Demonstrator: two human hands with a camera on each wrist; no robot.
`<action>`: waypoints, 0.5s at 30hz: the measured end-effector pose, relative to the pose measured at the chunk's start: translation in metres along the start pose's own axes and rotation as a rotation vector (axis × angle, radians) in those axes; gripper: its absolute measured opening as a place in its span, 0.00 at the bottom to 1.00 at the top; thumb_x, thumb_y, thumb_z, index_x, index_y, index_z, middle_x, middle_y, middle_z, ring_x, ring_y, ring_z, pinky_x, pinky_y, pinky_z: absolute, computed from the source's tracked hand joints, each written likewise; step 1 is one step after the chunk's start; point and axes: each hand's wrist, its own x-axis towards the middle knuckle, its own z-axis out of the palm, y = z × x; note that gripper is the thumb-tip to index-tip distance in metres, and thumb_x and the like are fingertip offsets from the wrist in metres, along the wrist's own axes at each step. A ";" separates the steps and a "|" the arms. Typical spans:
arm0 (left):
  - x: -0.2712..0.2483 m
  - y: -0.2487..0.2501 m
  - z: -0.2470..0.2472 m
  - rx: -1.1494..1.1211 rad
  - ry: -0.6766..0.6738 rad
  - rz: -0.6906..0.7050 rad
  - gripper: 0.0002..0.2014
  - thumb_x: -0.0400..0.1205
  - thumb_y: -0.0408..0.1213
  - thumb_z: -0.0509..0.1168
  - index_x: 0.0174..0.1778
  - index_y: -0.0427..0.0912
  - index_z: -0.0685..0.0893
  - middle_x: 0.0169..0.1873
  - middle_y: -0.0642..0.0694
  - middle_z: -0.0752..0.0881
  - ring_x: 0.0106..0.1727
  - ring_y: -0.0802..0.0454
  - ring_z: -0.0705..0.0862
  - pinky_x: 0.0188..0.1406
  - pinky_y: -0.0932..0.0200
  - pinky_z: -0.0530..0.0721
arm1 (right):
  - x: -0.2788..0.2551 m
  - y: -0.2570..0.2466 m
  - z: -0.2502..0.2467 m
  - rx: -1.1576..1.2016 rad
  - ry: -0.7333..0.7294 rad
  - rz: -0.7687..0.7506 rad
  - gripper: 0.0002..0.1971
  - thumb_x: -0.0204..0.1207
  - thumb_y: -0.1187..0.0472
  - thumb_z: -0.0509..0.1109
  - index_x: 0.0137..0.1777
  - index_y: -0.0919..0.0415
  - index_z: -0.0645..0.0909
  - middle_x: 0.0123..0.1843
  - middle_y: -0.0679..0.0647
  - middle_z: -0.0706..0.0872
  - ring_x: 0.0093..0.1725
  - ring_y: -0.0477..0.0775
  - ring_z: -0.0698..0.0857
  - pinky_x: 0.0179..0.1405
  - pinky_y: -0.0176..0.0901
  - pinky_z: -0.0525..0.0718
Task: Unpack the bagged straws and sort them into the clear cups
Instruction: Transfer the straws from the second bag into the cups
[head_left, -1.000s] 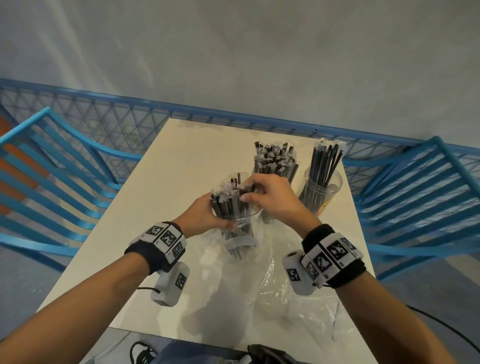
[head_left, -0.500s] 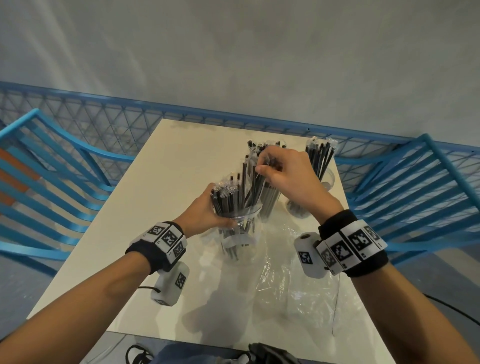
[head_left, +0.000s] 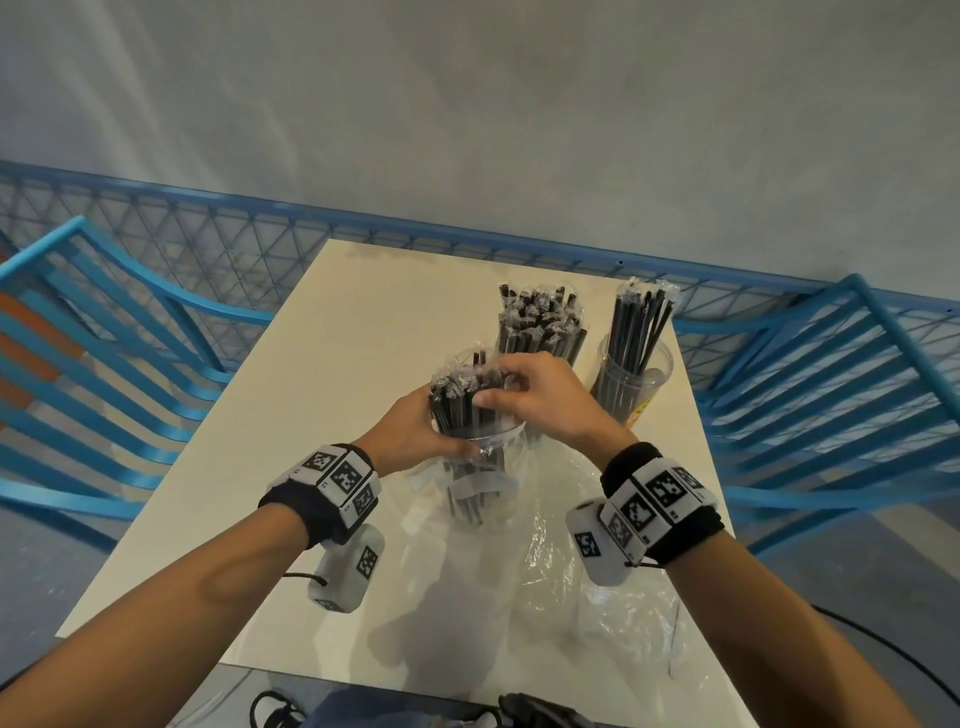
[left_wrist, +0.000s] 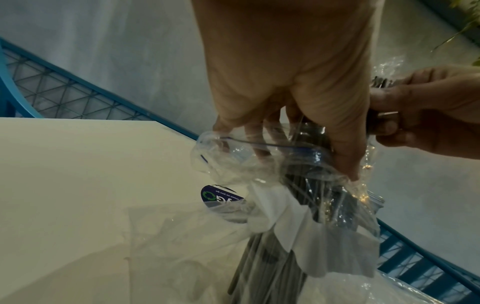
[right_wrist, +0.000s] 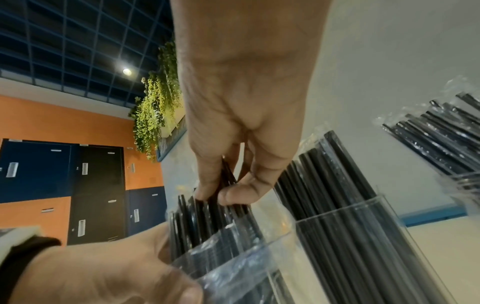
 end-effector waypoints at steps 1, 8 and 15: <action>0.000 0.000 0.000 0.003 0.002 0.002 0.35 0.66 0.36 0.84 0.69 0.46 0.81 0.54 0.54 0.86 0.56 0.58 0.83 0.50 0.76 0.75 | 0.000 -0.001 -0.004 0.020 0.025 -0.005 0.12 0.75 0.55 0.76 0.56 0.56 0.87 0.36 0.41 0.86 0.32 0.35 0.82 0.36 0.29 0.77; -0.002 -0.002 -0.002 0.013 0.009 0.002 0.39 0.65 0.42 0.84 0.72 0.44 0.79 0.61 0.52 0.86 0.63 0.53 0.81 0.57 0.67 0.75 | 0.000 -0.019 -0.039 0.027 0.159 -0.065 0.07 0.79 0.58 0.72 0.52 0.60 0.86 0.41 0.47 0.89 0.33 0.37 0.85 0.38 0.34 0.85; -0.003 -0.001 -0.001 0.008 0.010 -0.019 0.37 0.65 0.39 0.84 0.71 0.44 0.80 0.58 0.52 0.85 0.62 0.53 0.81 0.62 0.61 0.74 | -0.005 -0.040 -0.070 0.099 0.293 -0.128 0.02 0.79 0.62 0.71 0.48 0.59 0.84 0.34 0.42 0.85 0.28 0.33 0.84 0.30 0.24 0.80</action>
